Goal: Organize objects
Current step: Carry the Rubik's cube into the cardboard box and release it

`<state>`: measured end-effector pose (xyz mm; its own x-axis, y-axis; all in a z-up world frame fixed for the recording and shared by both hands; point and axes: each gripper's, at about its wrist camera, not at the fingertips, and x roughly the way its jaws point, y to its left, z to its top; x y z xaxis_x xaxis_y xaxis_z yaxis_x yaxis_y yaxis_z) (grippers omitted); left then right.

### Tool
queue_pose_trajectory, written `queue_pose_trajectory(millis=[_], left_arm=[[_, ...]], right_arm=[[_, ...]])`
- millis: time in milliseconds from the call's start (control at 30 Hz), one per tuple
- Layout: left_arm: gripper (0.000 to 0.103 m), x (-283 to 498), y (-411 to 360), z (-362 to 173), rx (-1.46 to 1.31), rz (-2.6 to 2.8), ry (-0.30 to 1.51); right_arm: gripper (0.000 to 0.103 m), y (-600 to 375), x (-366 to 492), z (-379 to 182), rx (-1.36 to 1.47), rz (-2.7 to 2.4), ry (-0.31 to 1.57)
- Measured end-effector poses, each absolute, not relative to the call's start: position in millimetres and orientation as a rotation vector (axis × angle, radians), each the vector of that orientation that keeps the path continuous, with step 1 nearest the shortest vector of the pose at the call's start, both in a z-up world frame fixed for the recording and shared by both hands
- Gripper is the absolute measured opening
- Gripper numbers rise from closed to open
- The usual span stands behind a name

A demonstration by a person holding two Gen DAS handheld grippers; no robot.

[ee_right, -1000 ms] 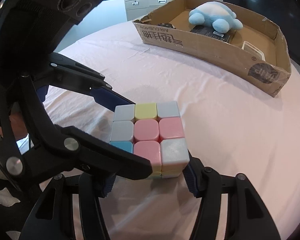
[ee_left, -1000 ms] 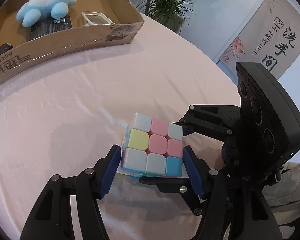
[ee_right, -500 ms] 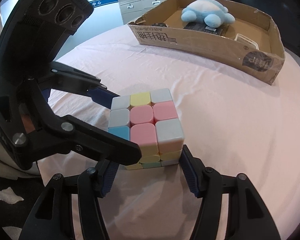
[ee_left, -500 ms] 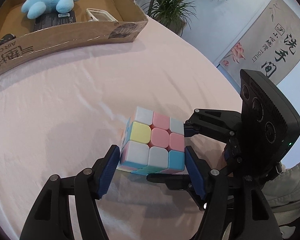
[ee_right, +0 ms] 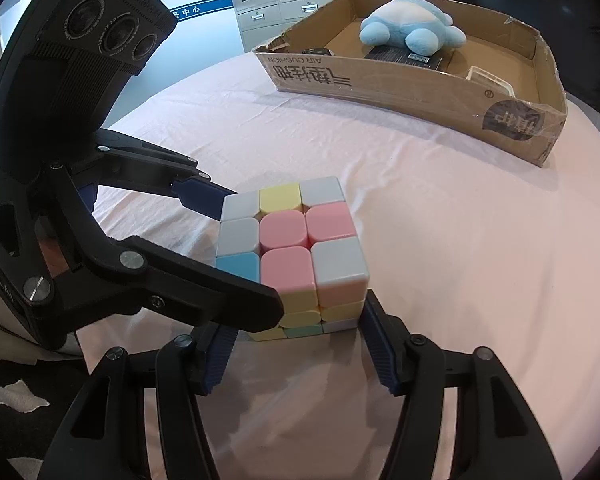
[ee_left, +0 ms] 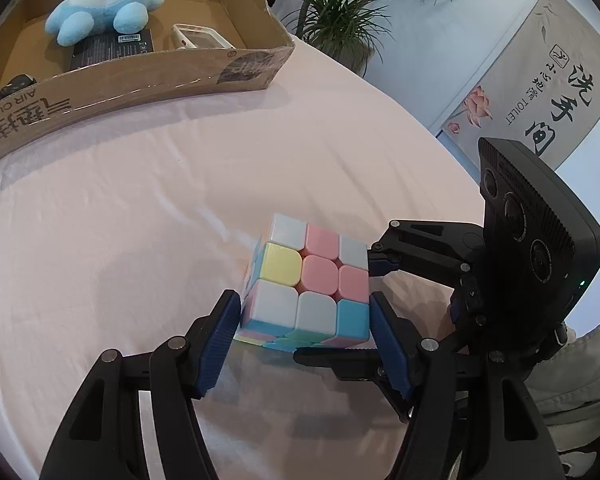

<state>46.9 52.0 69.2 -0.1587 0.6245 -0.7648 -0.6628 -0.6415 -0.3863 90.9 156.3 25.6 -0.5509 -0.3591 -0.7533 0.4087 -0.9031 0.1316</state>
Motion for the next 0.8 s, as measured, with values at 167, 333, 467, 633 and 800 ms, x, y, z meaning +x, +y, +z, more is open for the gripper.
queue_pose_trajectory(millis=[167, 333, 467, 633, 800], left_arm=[[0.064, 48.2, 51.4, 75.0, -1.218, 1.909, 0.046], [0.064, 46.8, 50.7, 84.7, -1.197, 1.919, 0.041], [0.06, 41.6, 52.0, 92.4, -1.195, 1.938, 0.058], [0.059, 33.7, 52.3, 101.8, -1.2, 1.957, 0.053], [0.059, 28.8, 51.4, 110.1, -1.176, 1.97, 0.057]], right_arm=[[0.057, 155.3, 92.8, 30.7, 1.157, -2.446, 0.08], [0.057, 154.8, 91.9, 40.3, 1.136, -2.462, 0.091], [0.055, 155.1, 89.4, 53.0, 1.102, -2.476, 0.101], [0.055, 155.2, 81.4, 64.5, 1.081, -2.5, 0.113], [0.055, 157.4, 78.3, 71.3, 1.051, -2.508, 0.08]])
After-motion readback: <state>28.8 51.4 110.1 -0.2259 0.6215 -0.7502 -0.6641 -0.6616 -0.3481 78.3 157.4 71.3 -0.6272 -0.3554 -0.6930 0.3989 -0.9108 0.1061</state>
